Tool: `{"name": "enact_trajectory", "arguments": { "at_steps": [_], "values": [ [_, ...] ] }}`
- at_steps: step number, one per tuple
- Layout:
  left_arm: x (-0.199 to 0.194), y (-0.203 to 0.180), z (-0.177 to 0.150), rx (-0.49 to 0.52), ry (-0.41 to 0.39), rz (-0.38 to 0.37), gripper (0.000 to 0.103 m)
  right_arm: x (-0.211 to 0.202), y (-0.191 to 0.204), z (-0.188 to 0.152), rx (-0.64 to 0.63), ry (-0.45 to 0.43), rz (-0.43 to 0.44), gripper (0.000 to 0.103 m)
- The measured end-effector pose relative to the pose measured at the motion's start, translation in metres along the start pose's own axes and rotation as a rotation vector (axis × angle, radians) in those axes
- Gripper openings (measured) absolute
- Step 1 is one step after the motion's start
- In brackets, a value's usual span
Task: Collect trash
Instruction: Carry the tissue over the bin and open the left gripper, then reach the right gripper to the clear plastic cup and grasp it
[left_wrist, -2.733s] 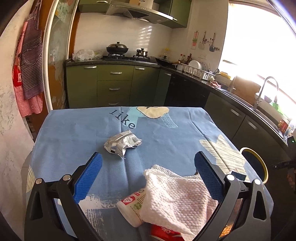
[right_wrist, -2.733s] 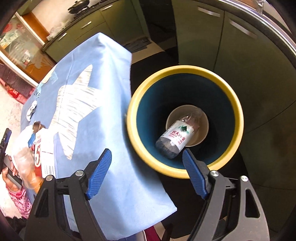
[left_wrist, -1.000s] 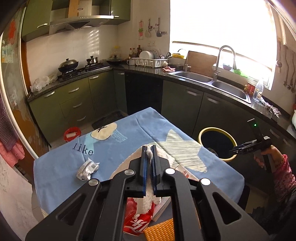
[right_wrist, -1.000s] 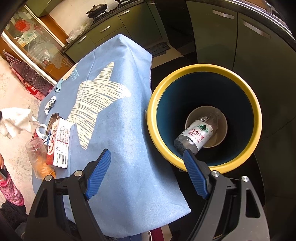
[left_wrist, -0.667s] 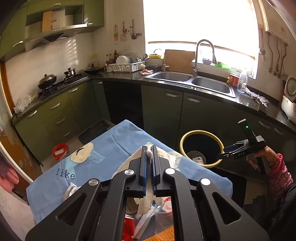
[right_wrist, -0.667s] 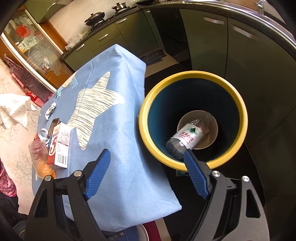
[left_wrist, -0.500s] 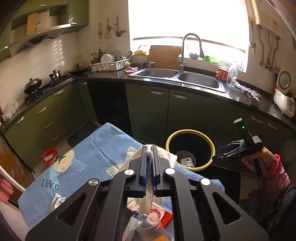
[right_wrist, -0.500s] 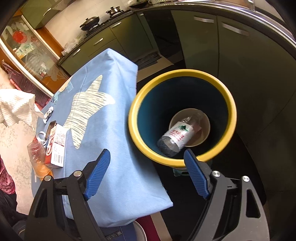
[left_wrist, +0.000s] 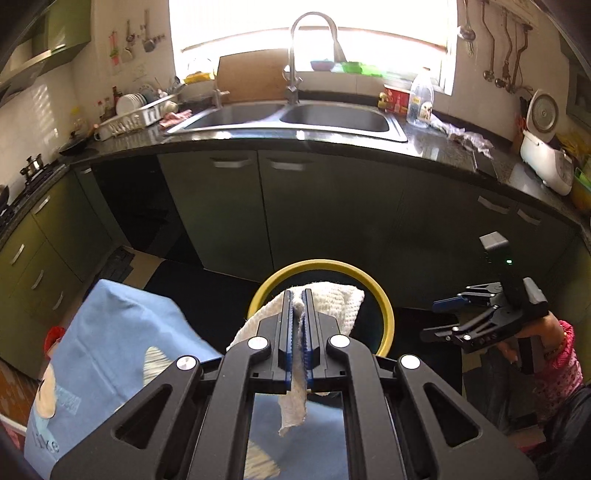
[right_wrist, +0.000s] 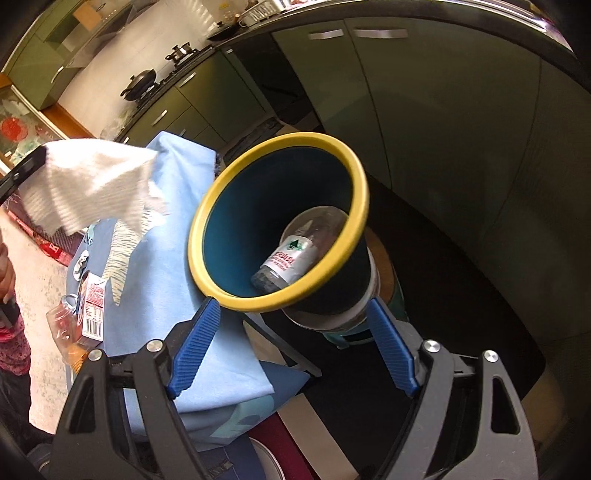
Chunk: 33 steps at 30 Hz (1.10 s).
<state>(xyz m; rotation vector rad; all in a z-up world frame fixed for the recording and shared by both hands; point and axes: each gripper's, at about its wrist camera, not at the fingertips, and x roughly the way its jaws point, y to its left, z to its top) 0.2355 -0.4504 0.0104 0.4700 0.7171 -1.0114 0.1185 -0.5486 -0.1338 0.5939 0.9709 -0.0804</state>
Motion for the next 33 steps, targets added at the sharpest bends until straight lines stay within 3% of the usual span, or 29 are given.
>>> {"name": "enact_trajectory", "arguments": {
  "at_steps": [4,5,6,8,11,20,25,29,33],
  "values": [
    [0.056,-0.012,0.011,0.000,0.060,-0.010,0.008,0.000,-0.006,-0.002,0.012,0.001,0.006,0.078],
    [0.067,-0.013,0.012,-0.009,0.073,-0.010,0.021,0.001,-0.007,-0.002,0.013,0.001,0.007,0.079],
    [0.073,-0.013,0.011,-0.020,0.080,-0.008,0.044,0.001,-0.008,-0.003,0.015,0.000,0.009,0.080],
    [0.080,-0.013,0.012,-0.030,0.066,-0.002,0.059,0.001,-0.008,-0.003,0.016,-0.002,0.012,0.081],
    [0.068,-0.009,0.009,-0.022,0.033,0.006,0.060,0.004,-0.009,-0.004,0.020,0.003,0.013,0.081],
    [-0.042,0.028,-0.030,-0.121,-0.124,0.041,0.070,0.016,0.002,-0.003,0.001,0.030,0.022,0.081],
    [-0.107,0.060,-0.075,-0.259,-0.204,0.100,0.078,0.021,0.023,-0.001,-0.040,0.049,0.019,0.081],
    [-0.160,0.085,-0.130,-0.382,-0.256,0.193,0.086,0.029,0.049,0.001,-0.092,0.070,0.022,0.081],
    [-0.210,0.098,-0.192,-0.462,-0.301,0.345,0.088,0.043,0.089,0.004,-0.170,0.105,0.036,0.081]
  ]
}}
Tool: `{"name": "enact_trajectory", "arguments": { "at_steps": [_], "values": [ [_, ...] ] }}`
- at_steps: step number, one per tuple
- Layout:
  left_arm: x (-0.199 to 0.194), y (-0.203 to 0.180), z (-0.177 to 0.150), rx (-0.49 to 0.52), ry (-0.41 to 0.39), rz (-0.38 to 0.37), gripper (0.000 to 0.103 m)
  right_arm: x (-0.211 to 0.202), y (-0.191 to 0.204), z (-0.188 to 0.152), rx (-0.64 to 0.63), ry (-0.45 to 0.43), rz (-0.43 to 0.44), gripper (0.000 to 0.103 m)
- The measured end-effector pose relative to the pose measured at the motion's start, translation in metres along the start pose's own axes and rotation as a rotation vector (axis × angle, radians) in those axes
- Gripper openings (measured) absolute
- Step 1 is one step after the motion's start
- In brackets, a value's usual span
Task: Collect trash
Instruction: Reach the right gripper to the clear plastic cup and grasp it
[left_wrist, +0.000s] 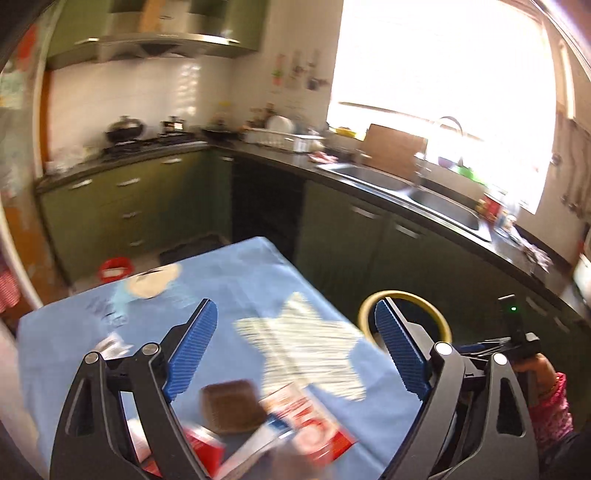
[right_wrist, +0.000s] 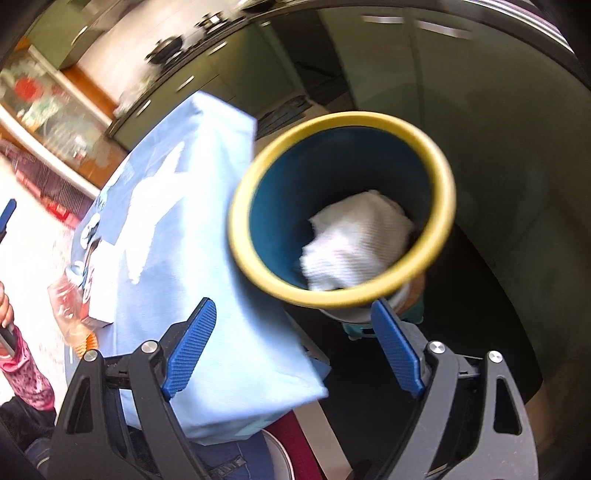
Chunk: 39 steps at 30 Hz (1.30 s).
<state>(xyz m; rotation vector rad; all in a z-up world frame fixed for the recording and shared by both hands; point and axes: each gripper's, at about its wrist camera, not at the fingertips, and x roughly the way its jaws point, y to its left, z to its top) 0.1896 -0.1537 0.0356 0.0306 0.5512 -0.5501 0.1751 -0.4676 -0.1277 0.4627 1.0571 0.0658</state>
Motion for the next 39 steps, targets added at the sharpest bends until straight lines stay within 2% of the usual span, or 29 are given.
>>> {"name": "enact_trajectory", "arguments": {
  "at_steps": [4,6,9,14,19,22,26,32,39],
  "values": [
    [-0.044,0.042,-0.032,-0.053,-0.060,0.114,0.091,0.017,0.046,0.011,-0.089,0.034,0.019,0.081],
    [-0.066,0.061,-0.054,-0.071,-0.088,0.205,0.092,0.023,0.072,0.016,-0.136,0.043,0.031,0.081],
    [-0.085,0.084,-0.084,-0.093,-0.092,0.300,0.092,0.030,0.116,0.020,-0.213,0.049,0.057,0.081],
    [-0.101,0.118,-0.128,-0.119,-0.079,0.402,0.092,0.027,0.185,0.017,-0.359,0.053,0.129,0.081],
    [-0.108,0.136,-0.162,-0.135,-0.074,0.486,0.092,0.026,0.234,0.005,-0.373,0.073,0.227,0.081],
    [-0.108,0.148,-0.178,-0.150,-0.074,0.503,0.093,0.027,0.255,-0.006,-0.363,0.067,0.254,0.081],
    [-0.100,0.157,-0.188,-0.183,-0.057,0.486,0.093,0.038,0.278,-0.025,-0.352,0.068,0.218,0.081],
    [-0.093,0.169,-0.194,-0.198,-0.040,0.436,0.093,0.052,0.286,-0.033,-0.278,0.042,0.164,0.081],
    [-0.101,0.170,-0.193,-0.176,-0.061,0.430,0.094,0.069,0.295,-0.034,-0.245,0.044,0.120,0.081]
  ]
}}
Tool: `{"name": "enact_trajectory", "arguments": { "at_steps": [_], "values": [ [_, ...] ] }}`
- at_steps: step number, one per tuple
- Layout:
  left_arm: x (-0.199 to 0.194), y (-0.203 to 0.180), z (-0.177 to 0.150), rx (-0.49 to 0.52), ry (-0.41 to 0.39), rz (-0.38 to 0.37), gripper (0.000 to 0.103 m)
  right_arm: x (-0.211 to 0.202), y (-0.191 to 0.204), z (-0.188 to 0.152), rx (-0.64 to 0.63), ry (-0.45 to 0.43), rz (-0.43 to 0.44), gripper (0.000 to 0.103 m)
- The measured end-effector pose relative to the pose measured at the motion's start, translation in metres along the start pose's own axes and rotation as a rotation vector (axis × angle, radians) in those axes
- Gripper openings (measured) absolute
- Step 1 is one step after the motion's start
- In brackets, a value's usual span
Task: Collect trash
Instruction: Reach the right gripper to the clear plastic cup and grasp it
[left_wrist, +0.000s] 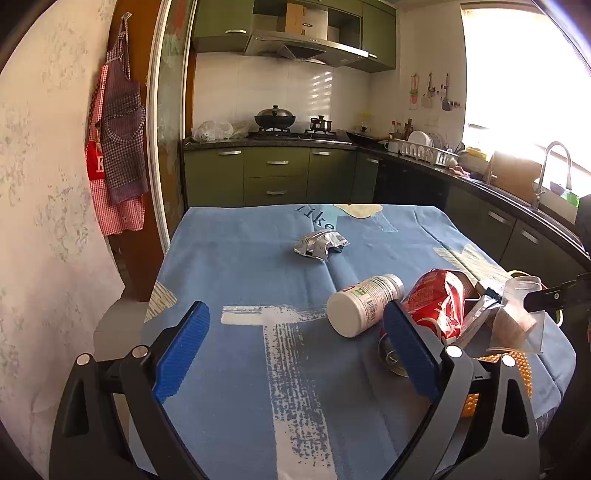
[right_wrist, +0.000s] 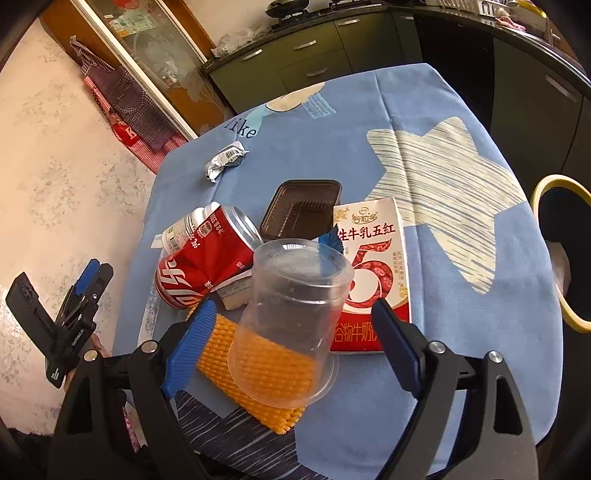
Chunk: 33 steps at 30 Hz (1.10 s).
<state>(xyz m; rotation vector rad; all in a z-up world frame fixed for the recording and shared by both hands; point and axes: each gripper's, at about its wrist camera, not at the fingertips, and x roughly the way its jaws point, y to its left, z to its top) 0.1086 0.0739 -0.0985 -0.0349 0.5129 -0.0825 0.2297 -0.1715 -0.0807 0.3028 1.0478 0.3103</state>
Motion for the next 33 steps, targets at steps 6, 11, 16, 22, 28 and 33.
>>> {"name": "enact_trajectory", "arguments": {
  "at_steps": [6,11,16,22,28,33],
  "values": [
    [-0.005,0.003,-0.003,-0.009,0.001,-0.008,0.094,0.013,0.007,0.000,-0.028,0.001,-0.044,0.056],
    [-0.005,0.006,-0.004,-0.018,0.012,0.001,0.094,0.004,0.009,-0.001,-0.044,-0.026,-0.016,0.051],
    [-0.006,0.004,-0.003,-0.024,0.018,0.002,0.094,-0.023,0.004,0.001,-0.038,-0.091,0.016,0.051],
    [-0.006,-0.008,-0.001,0.000,0.023,0.011,0.094,-0.061,-0.031,0.002,0.028,-0.173,0.042,0.051],
    [-0.008,-0.026,0.005,0.010,0.024,-0.003,0.094,-0.101,-0.097,-0.001,0.149,-0.291,-0.029,0.051],
    [-0.005,-0.043,0.012,0.010,0.025,-0.025,0.094,-0.120,-0.168,-0.003,0.255,-0.348,-0.134,0.052]
  ]
}}
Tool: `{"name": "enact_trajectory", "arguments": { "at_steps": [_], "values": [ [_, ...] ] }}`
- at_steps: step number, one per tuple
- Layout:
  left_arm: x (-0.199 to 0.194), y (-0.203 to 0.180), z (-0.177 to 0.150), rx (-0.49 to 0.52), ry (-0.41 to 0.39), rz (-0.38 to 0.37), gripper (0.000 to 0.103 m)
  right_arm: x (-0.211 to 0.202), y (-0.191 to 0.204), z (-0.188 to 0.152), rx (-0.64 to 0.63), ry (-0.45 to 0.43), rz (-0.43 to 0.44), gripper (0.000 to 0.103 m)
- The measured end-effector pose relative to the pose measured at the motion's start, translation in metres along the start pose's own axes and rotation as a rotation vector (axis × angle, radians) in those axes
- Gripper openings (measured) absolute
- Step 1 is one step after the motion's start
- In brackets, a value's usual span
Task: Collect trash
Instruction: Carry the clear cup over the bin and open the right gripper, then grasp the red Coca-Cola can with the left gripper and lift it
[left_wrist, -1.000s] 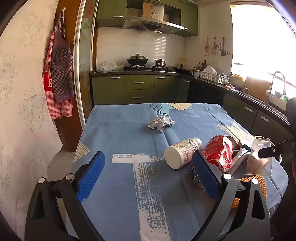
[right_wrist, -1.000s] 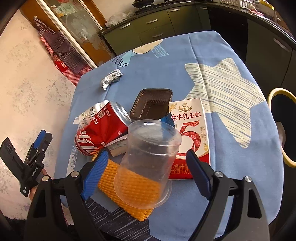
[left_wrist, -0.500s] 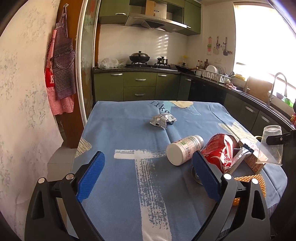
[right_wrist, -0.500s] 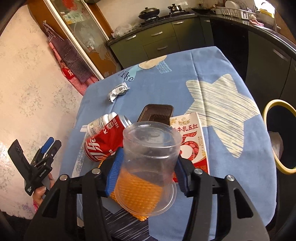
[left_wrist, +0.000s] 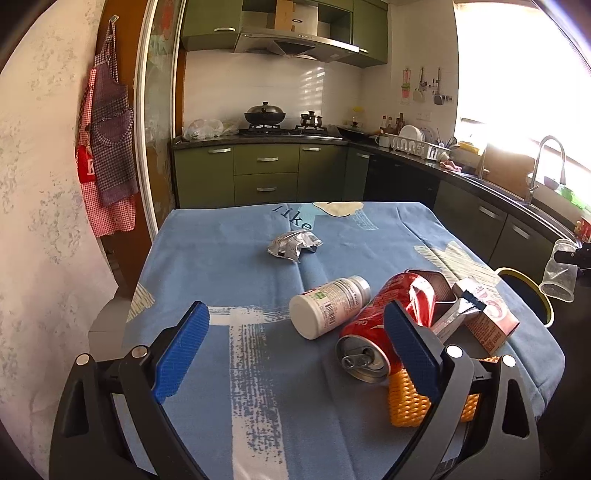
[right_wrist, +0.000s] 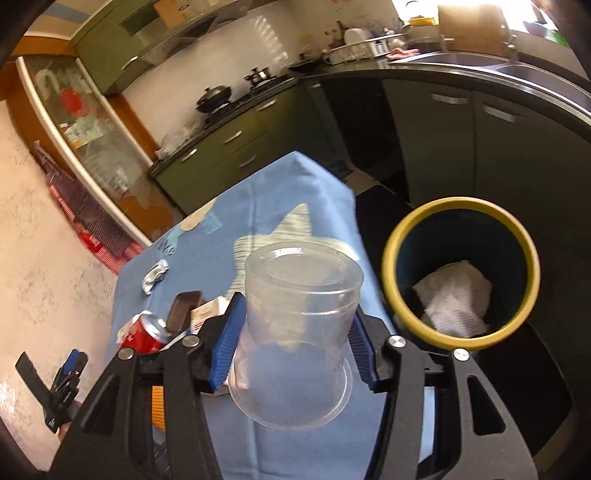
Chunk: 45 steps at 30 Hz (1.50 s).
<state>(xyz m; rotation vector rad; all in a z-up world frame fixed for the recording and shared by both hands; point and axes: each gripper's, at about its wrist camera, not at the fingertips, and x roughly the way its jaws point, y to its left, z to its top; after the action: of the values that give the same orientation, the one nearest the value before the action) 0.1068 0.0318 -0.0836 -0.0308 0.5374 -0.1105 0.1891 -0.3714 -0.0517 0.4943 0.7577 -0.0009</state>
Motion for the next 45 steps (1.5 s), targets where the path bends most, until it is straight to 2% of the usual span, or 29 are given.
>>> {"name": "enact_trajectory", "arguments": {
  "at_steps": [3,6,11,12,13,14,16,20,30,34,40,45],
  "values": [
    [0.004,-0.013,0.003,-0.003,0.003,-0.016,0.094,0.006,-0.037,0.011,0.031,-0.011,-0.068,0.052],
    [0.009,-0.028,0.003,0.001,0.010,-0.026,0.094,0.019,-0.069,0.023,0.033,-0.017,-0.180,0.052],
    [0.019,-0.052,0.006,0.032,0.033,-0.026,0.094,0.054,-0.117,0.036,0.054,0.025,-0.286,0.053],
    [0.022,-0.056,0.007,0.040,0.036,-0.024,0.094,0.060,-0.125,0.037,0.060,0.035,-0.310,0.056],
    [0.024,-0.061,0.008,0.048,0.039,-0.023,0.094,0.064,-0.132,0.037,0.074,0.036,-0.326,0.065],
    [0.026,-0.065,0.009,0.057,0.042,-0.024,0.094,0.067,-0.140,0.038,0.091,0.032,-0.339,0.069],
    [0.029,-0.073,0.012,0.070,0.044,-0.026,0.094,0.067,-0.151,0.036,0.122,0.014,-0.357,0.069],
    [0.035,-0.084,0.017,0.098,0.046,-0.035,0.094,0.057,-0.152,0.020,0.166,-0.022,-0.302,0.071],
    [0.036,-0.088,0.019,0.170,0.049,-0.059,0.094,0.026,-0.102,-0.002,0.083,-0.091,-0.209,0.079],
    [0.039,-0.086,0.019,0.226,0.066,-0.118,0.094,0.023,-0.082,-0.004,0.055,-0.093,-0.175,0.079],
    [0.053,-0.083,0.024,0.302,0.117,-0.227,0.093,0.029,-0.068,-0.007,0.038,-0.064,-0.172,0.080],
    [0.070,-0.090,0.031,0.408,0.175,-0.314,0.078,0.035,-0.064,-0.011,0.043,-0.041,-0.178,0.079]
  ]
}}
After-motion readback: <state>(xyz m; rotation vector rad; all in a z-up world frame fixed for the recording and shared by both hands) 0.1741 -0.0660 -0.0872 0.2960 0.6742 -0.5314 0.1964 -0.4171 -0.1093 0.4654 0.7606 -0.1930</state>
